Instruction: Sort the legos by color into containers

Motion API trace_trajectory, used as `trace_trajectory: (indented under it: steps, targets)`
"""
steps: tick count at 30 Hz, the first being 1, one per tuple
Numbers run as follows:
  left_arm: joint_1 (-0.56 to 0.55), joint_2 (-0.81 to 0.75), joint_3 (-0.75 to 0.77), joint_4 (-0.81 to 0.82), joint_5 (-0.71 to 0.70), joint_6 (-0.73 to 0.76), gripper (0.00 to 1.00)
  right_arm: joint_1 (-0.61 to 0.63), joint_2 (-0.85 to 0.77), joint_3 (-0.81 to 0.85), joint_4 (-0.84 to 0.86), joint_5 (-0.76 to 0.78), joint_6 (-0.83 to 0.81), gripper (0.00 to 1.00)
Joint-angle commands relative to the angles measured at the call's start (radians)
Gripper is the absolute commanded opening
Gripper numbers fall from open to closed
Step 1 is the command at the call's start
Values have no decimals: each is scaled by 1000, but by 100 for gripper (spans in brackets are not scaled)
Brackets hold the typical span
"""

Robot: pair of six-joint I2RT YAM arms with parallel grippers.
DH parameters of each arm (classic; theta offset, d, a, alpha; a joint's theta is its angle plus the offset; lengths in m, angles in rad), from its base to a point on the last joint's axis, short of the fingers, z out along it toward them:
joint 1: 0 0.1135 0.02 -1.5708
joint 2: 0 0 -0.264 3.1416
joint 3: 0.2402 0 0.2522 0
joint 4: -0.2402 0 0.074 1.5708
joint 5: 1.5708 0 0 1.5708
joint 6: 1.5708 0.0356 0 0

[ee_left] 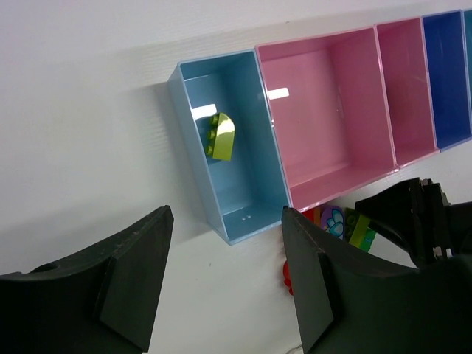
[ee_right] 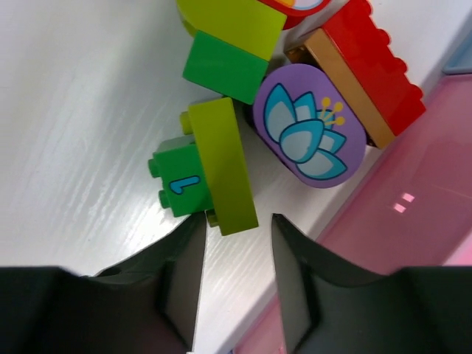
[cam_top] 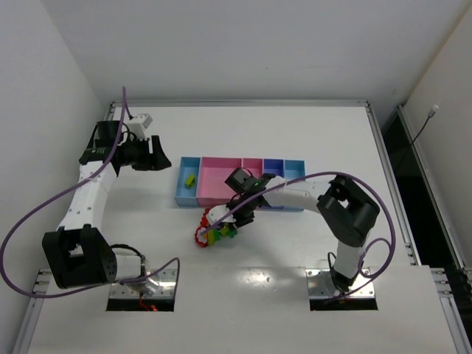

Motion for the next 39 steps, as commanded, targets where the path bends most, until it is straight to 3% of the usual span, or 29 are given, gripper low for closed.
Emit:
trace_trajectory:
  steps: [1,5,8,15,21,25,28,34,39]
  targets:
    - [14,8,7,12,23,13,67,9,-21,16,-22,-55,-26,39]
    - [14,17,7,12,23,13,67,9,-30,16,-62,-74,-46,36]
    - [14,17,7,12,23,13,67,9,-39,-4,-71,-74,-46,46]
    - [14,26,7,12,23,13,67,28,-50,-13,-51,-74,-46,50]
    - [14,26,7,3,23,13,67,28,-32,5,-51,-74,-37,36]
    - [14,26,-2,3,23,13,67,28,-13,27,-62,-74,-37,15]
    - [14,26,-2,3,35,22,67,28,-13,27,-83,-65,-37,6]
    - [14,-29,-12,3,112,85,67,28,-38,27,-112,-65,3,0]
    - [14,-220,-129,76,136,148,70,-19,-61,158,-244,-98,244,0]
